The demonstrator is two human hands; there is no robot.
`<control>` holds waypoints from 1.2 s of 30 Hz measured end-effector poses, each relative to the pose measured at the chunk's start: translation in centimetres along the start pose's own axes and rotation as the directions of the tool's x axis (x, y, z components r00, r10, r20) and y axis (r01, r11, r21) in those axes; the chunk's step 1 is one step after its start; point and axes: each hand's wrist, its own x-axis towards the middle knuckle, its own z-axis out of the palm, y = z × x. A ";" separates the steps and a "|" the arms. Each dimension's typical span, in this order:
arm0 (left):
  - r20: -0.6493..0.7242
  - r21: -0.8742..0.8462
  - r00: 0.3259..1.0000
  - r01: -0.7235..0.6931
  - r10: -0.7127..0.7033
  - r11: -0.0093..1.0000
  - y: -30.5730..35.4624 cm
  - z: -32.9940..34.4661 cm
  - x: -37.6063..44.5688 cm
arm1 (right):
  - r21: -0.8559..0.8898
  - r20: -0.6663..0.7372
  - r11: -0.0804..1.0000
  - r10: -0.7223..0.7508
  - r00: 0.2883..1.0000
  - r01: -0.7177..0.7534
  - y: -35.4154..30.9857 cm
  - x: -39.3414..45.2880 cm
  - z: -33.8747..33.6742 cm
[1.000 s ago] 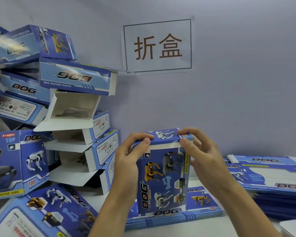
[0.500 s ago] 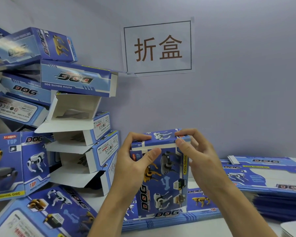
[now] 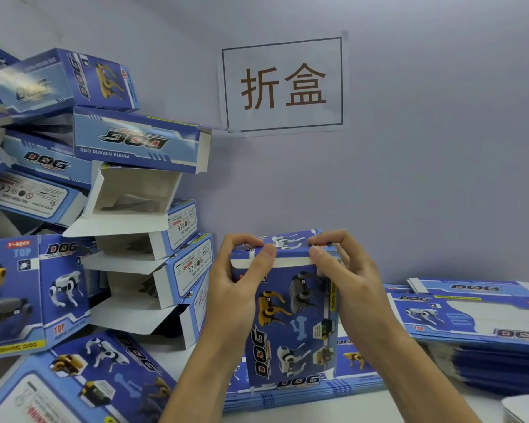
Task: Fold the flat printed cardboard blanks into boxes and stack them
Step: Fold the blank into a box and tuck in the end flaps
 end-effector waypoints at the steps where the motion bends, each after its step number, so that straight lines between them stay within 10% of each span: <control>1: 0.001 0.000 1.000 0.005 -0.005 1.000 0.0 0.0 0.0 | 0.004 -0.001 1.000 -0.001 1.000 0.002 0.0 0.0 -0.1; 36: 0.095 -0.064 0.994 0.053 -0.046 0.997 0.2 -0.9 0.0 | 0.226 0.162 0.966 0.086 0.983 -0.122 0.5 -0.2 -2.5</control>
